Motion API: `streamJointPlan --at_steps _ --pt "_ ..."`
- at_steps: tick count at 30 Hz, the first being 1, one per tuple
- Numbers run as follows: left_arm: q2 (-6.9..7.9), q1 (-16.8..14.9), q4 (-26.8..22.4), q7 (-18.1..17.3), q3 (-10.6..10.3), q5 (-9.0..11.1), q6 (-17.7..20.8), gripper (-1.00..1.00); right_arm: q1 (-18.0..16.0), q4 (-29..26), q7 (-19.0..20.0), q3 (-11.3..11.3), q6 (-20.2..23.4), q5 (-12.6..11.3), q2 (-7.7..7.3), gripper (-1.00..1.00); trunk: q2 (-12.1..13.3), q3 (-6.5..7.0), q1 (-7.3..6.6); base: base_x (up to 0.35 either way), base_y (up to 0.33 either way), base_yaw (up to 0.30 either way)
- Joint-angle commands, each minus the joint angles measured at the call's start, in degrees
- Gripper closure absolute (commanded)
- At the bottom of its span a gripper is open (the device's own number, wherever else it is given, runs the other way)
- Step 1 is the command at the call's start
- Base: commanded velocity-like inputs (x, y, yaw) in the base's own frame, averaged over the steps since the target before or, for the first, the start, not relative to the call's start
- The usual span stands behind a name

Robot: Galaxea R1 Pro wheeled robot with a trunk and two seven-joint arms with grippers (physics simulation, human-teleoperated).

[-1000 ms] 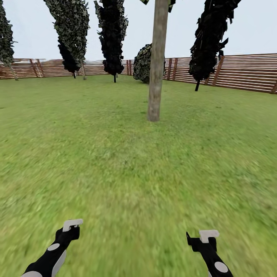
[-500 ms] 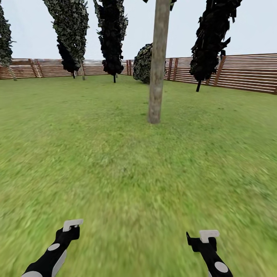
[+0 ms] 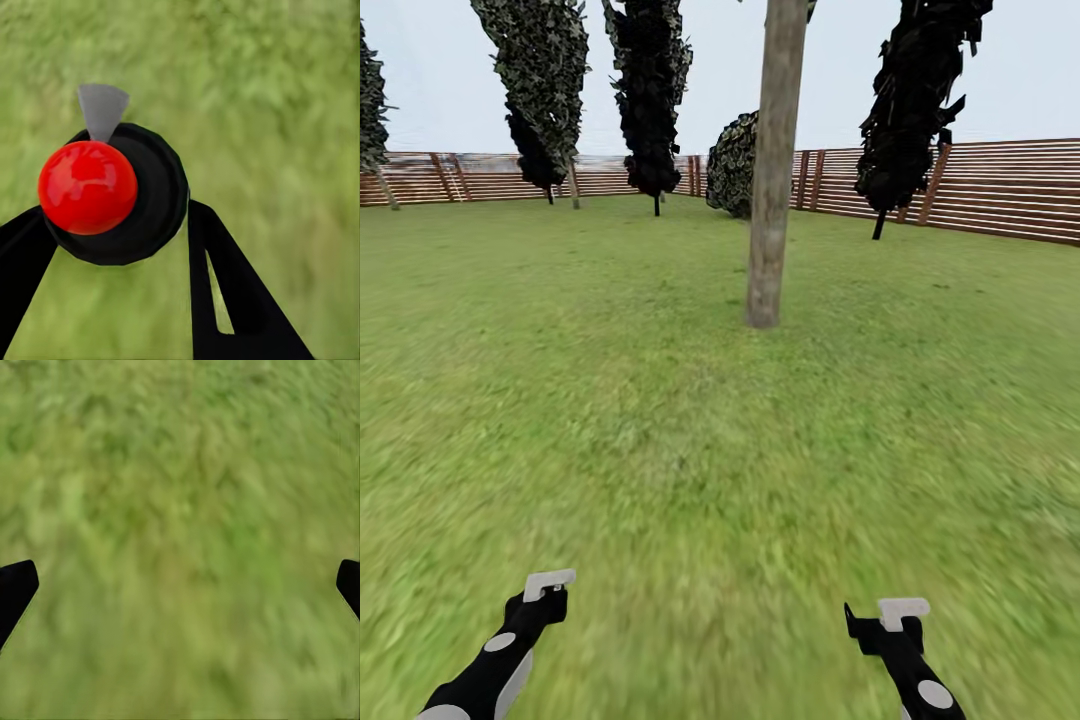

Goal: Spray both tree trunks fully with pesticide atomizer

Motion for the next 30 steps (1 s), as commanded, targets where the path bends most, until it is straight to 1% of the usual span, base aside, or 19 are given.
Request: streamJointPlan --at_steps 1,7,21,30 --pt "-0.01 -0.04 0.05 0.03 0.25 -0.42 -0.22 1.0 -0.02 0.03 -0.15 -0.03 -0.14 0.37 0.0 -1.0 -0.01 -0.05 0.02 0.341 0.0 0.0" --pt "0.0 -0.04 0.05 0.03 0.29 -0.41 -0.22 1.0 -0.02 0.03 -0.15 -0.03 -0.14 0.37 0.04 -1.0 -0.01 -0.05 0.02 0.341 0.0 -0.043" --pt "0.02 -0.04 0.04 0.03 0.32 -0.35 -0.22 1.0 -0.02 0.03 -0.15 -0.03 -0.14 0.37 0.03 -1.0 -0.01 -0.05 0.02 0.341 0.0 -0.242" --pt "0.02 -0.04 0.03 0.03 0.33 -0.36 -0.22 1.0 -0.02 0.03 -0.15 -0.03 -0.14 0.37 0.04 -1.0 -0.01 -0.05 0.02 0.341 0.0 -0.026"
